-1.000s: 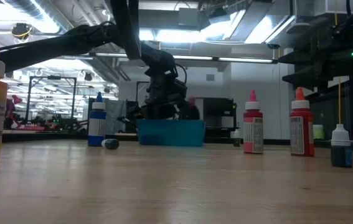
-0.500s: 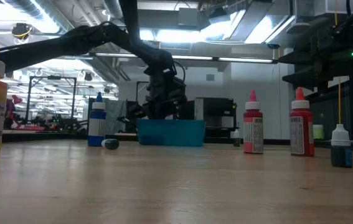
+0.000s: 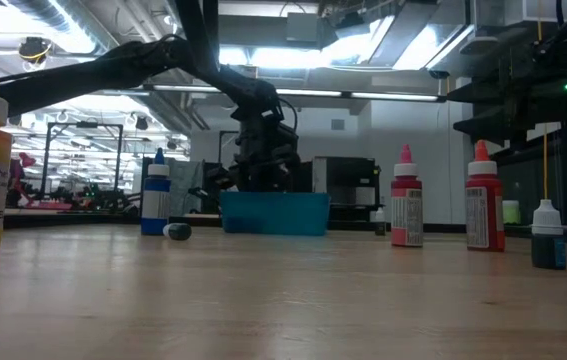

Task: Pick & Place food coloring
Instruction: Put the small black food coloring bottle into the blue bin

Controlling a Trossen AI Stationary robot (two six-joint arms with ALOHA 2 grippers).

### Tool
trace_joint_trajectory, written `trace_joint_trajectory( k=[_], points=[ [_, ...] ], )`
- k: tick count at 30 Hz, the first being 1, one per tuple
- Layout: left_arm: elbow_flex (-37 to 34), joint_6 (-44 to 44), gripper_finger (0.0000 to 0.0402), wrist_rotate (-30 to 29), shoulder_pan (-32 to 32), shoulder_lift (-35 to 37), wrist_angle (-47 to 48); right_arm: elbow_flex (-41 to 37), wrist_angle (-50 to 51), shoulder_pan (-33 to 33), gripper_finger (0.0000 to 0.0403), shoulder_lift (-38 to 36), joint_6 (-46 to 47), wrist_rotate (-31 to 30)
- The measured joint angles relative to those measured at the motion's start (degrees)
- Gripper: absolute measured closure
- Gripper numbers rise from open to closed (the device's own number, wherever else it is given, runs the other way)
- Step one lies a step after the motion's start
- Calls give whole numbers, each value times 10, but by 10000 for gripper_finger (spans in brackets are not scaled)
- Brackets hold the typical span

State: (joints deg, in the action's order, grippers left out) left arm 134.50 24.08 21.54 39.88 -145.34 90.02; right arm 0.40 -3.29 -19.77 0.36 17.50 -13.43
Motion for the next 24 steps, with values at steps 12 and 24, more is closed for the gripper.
trace_joint_trajectory(
  k=[12, 24],
  points=[
    [0, 8, 354, -11, -3, 22, 0, 0, 0, 0, 11, 0, 0, 0],
    [0, 6, 354, -38, -8, 40, 0, 0, 0, 0, 11, 0, 0, 0]
  ],
)
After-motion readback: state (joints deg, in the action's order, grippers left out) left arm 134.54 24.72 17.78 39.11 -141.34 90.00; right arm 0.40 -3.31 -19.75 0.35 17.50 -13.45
